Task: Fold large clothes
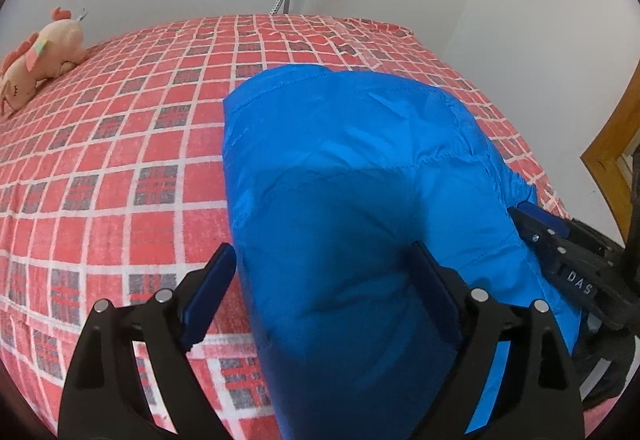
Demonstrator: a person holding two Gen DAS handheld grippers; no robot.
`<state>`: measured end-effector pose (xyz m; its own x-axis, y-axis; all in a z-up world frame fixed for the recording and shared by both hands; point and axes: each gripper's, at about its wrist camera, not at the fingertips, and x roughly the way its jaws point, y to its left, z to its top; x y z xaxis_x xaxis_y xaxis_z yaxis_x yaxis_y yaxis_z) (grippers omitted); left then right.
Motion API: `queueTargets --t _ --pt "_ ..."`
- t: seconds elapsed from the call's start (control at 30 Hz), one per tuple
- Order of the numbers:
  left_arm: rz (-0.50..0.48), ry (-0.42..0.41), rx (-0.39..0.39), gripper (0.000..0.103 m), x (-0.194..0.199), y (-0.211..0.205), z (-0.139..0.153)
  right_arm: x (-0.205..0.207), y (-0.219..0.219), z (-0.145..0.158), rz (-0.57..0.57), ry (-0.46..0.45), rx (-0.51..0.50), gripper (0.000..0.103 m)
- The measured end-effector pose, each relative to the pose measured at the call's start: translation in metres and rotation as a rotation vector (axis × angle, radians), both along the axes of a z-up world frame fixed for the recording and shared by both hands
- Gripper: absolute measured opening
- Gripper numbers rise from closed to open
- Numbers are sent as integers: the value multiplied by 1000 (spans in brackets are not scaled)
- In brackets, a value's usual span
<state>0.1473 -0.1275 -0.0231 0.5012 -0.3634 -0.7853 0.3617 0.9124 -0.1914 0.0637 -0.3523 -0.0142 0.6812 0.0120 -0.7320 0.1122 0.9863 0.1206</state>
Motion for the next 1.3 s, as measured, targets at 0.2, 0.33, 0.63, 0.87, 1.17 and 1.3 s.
queueTargets --t 0.2,0.33,0.63,0.87,1.17,1.3 --pt "-33 -32 10 83 -19 12 14 -20 -4 23 34 -7 18 56" --pt "-48 -53 18 83 -29 19 19 -28 -13 26 44 35 34 65" --pt "-67 -67 30 84 -37 25 22 -33 -30 20 71 132 148 76" --pt "-82 -40 18 87 -33 26 19 -28 -26 16 117 203 192 83" --pt "-110 -5 12 96 -20 18 8 -11 -22 -3 164 286 226 90" --pt "-151 56 -45 101 -6 15 -5 1 -26 -19 191 326 305 93"
